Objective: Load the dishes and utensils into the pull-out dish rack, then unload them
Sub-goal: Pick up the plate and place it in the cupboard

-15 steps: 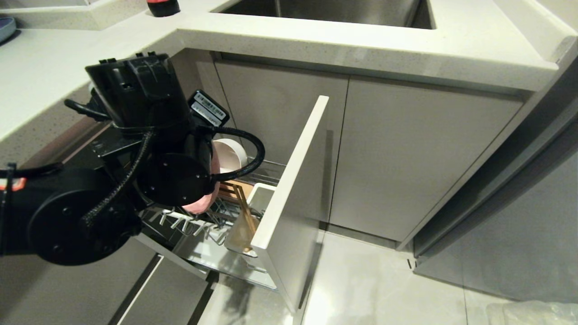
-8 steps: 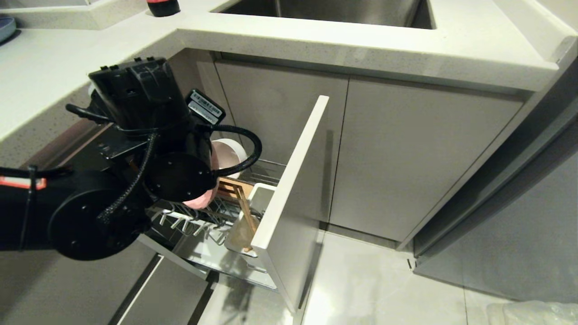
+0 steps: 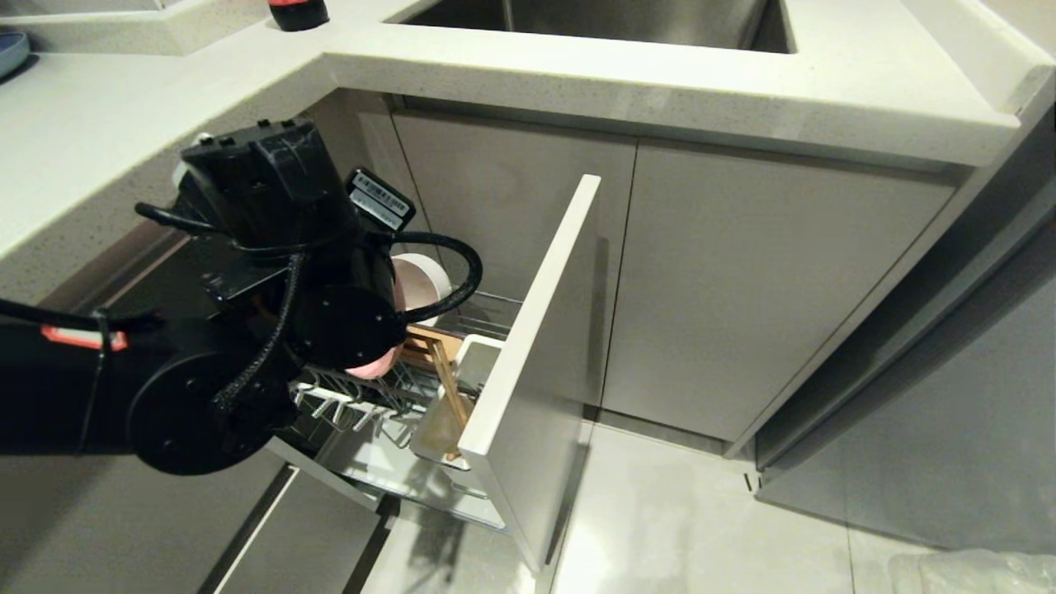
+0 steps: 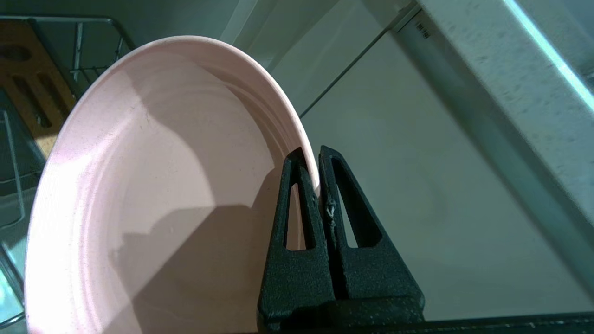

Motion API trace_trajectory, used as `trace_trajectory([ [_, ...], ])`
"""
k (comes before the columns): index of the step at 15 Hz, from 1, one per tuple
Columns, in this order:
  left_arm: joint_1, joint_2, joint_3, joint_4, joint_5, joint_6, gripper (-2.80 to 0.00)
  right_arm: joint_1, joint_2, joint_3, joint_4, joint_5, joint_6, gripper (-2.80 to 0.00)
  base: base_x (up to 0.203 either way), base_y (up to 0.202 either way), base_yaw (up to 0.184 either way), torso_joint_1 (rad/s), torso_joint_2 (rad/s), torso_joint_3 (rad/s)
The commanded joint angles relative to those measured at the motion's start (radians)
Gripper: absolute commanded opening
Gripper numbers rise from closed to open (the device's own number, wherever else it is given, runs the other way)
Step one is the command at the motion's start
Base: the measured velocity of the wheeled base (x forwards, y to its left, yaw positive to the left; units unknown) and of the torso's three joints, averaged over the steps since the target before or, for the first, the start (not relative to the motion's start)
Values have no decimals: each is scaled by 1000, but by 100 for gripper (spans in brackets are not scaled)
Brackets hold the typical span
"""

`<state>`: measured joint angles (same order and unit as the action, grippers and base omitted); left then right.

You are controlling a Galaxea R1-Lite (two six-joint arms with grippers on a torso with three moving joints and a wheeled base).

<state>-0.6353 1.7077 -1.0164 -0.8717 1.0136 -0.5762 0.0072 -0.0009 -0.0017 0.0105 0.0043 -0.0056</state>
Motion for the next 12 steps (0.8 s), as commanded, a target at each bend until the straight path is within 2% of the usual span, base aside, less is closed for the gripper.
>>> trace_trajectory([
  [1,0,12,4,-7,6,-4,-280,0,-1,0,0,0,-1,-280,0,0,0,0,0,0],
  [12,-10,20,55,-109,20,-3,-280,0,-1,0,0,0,-1,-280,0,0,0,0,0,0],
])
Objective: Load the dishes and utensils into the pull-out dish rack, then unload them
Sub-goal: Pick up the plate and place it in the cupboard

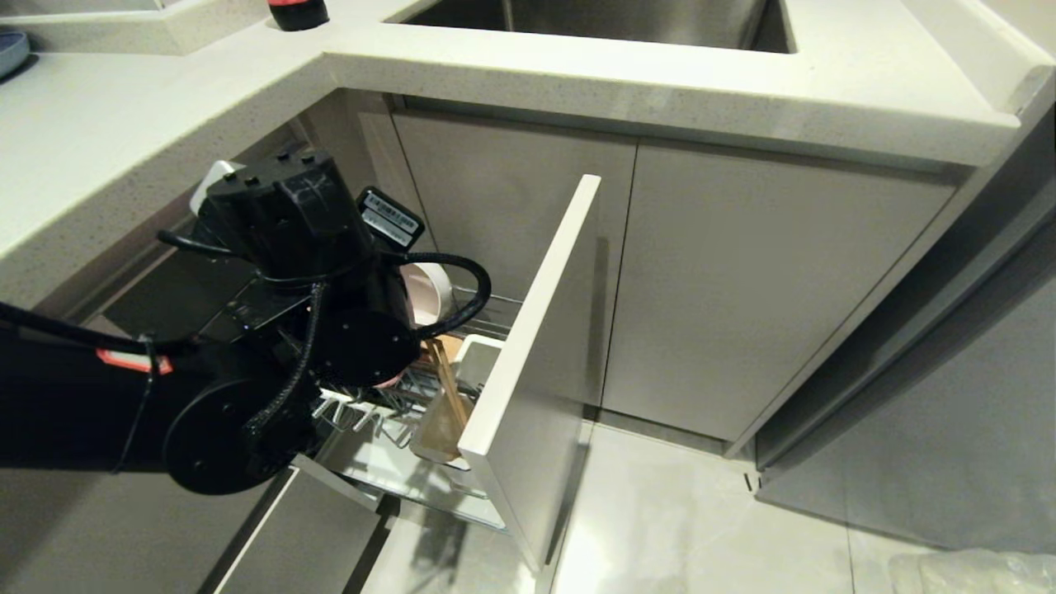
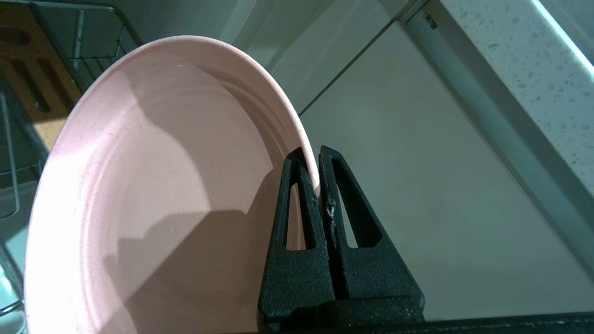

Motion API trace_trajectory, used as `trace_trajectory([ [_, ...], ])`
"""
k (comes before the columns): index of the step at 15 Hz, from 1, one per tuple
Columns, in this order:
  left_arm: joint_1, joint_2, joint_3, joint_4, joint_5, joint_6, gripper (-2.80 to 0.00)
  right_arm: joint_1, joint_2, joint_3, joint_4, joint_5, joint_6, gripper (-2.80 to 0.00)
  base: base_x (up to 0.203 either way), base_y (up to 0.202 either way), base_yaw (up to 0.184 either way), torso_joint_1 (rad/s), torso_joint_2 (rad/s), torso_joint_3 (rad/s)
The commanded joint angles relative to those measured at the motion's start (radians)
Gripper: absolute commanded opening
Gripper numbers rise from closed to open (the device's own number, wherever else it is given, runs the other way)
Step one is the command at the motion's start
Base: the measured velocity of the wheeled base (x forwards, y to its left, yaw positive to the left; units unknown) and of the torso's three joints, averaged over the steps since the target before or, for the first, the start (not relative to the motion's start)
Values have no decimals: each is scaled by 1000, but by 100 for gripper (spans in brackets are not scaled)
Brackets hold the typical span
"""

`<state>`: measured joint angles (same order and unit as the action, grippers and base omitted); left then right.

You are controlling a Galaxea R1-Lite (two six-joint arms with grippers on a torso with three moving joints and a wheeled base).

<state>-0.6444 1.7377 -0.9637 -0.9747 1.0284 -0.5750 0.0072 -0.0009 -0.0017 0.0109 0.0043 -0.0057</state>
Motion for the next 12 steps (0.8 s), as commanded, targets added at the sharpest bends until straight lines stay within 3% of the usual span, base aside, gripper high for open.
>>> trace_trajectory([
  [1,-11,-17,5,-6,14,-3,-280,0,0,0,0,0,0,-280,0,0,0,0,0,0],
  [6,-20,-59,35,-6,27,2,-280,0,-1,0,0,0,0,-280,0,0,0,0,0,0],
  [12,-20,-65,86,-98,28,0,-280,0,-1,0,0,0,0,-280,0,0,0,0,0,0],
])
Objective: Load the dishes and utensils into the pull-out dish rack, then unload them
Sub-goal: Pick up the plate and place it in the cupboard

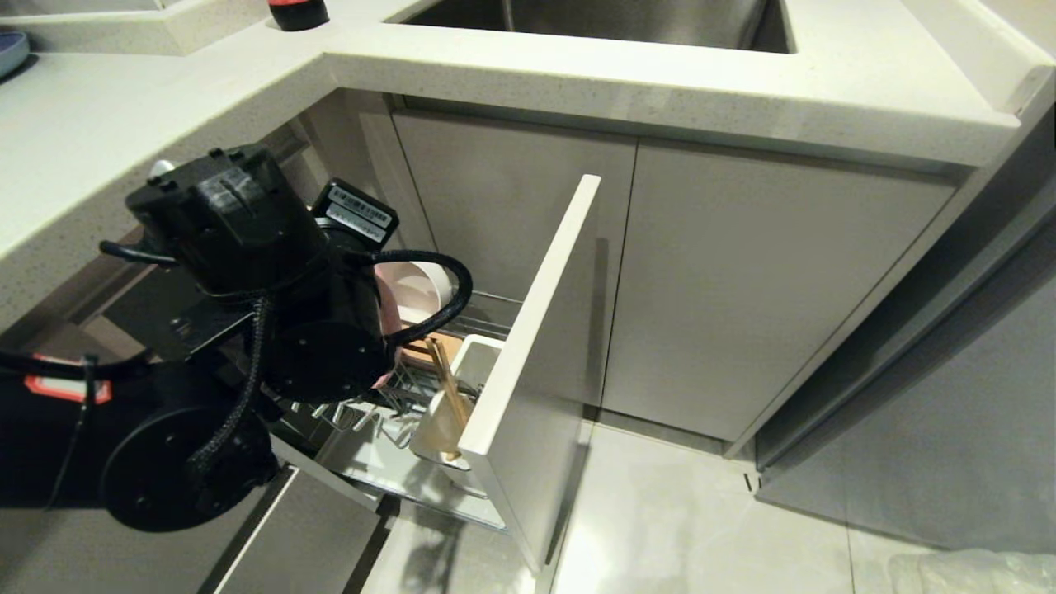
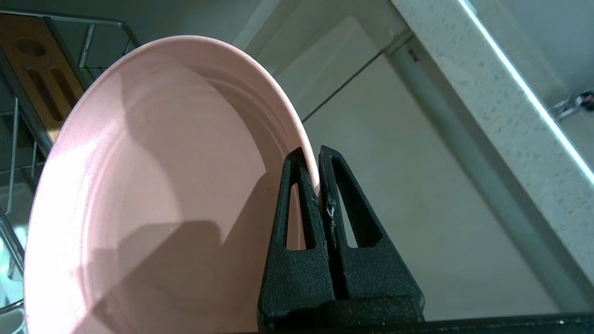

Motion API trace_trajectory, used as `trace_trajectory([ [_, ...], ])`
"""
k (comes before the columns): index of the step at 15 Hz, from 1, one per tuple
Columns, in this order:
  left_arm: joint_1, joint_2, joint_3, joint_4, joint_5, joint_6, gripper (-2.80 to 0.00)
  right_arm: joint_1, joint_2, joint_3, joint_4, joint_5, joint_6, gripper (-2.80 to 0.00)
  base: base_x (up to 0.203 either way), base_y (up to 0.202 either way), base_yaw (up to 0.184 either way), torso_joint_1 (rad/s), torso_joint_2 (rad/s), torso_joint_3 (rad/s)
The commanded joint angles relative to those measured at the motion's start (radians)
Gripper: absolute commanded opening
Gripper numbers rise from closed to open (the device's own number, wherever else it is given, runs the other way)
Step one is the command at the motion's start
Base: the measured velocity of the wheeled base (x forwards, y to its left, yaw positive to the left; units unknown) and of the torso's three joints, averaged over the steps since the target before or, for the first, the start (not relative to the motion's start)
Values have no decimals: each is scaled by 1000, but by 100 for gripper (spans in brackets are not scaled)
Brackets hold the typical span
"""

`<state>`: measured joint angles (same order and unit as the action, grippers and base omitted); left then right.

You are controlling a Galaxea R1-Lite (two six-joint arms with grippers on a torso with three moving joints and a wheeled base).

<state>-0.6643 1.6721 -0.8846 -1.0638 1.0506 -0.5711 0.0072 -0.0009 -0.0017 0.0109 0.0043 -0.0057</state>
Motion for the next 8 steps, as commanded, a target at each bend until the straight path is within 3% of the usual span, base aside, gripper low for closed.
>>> trace_trajectory([
  [1,0,0,16,-26,6,-4,-280,0,-1,0,0,0,0,-280,0,0,0,0,0,0],
  [8,-2,18,82,-128,5,-8,-280,0,-1,0,0,0,0,-280,0,0,0,0,0,0],
])
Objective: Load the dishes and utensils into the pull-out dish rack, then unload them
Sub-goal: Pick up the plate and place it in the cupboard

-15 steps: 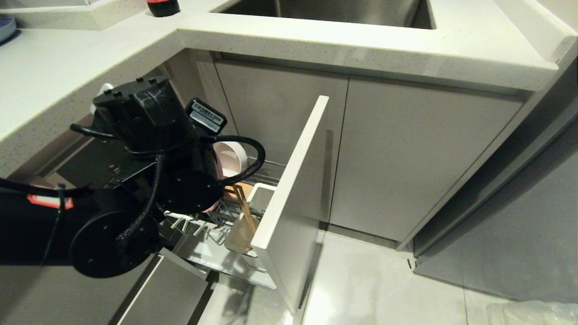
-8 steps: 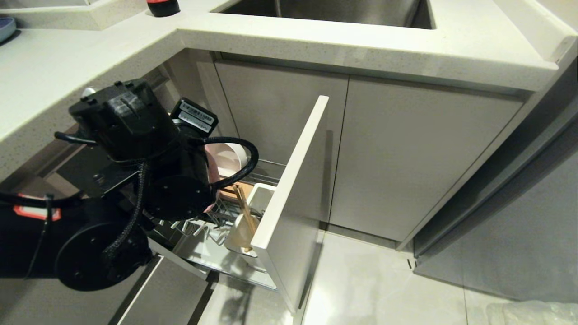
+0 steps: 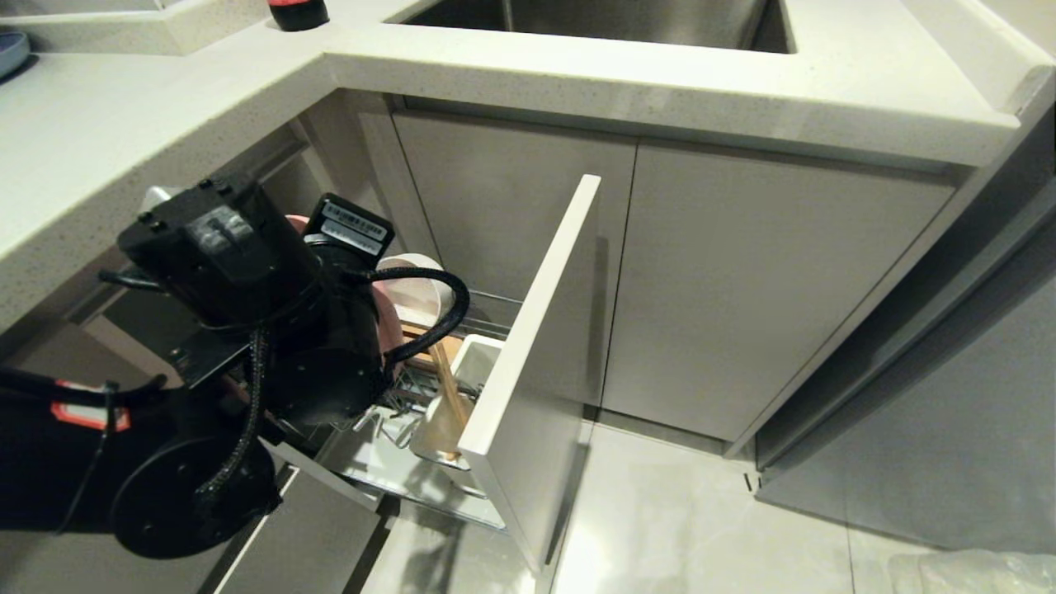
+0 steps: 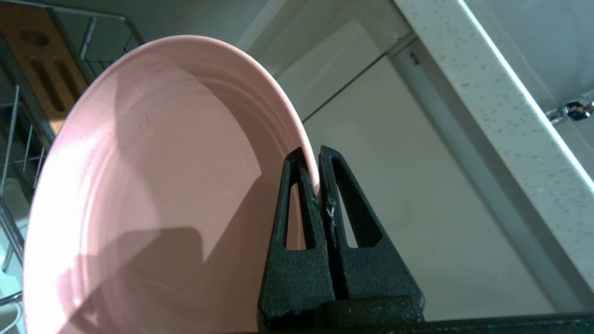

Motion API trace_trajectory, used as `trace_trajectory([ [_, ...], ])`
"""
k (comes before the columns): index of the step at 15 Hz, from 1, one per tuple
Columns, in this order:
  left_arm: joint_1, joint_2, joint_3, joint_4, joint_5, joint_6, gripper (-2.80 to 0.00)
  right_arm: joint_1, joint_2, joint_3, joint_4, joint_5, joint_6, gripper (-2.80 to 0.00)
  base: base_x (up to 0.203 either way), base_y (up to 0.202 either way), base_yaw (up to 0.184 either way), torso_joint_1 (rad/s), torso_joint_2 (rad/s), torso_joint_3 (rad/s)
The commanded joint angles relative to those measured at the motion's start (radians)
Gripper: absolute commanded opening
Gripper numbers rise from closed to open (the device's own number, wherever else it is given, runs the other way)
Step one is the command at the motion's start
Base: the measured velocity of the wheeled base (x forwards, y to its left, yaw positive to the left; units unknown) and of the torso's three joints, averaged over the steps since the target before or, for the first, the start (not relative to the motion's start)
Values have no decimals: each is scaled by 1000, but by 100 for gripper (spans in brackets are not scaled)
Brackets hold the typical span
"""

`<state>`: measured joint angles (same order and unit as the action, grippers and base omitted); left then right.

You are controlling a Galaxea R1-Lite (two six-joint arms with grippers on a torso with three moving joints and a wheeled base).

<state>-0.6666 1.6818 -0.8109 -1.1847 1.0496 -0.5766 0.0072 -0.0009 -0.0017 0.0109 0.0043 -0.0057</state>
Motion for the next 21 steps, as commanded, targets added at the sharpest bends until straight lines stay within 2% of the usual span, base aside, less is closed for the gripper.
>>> trace_trajectory([
  [1,-1,10,17,-18,6,-4,-280,0,-1,0,0,0,0,-280,0,0,0,0,0,0],
  [9,2,32,58,-96,6,-8,-280,0,-1,0,0,0,0,-280,0,0,0,0,0,0],
  [21,2,17,35,-115,-2,-5,-280,0,1,0,0,0,0,-280,0,0,0,0,0,0],
])
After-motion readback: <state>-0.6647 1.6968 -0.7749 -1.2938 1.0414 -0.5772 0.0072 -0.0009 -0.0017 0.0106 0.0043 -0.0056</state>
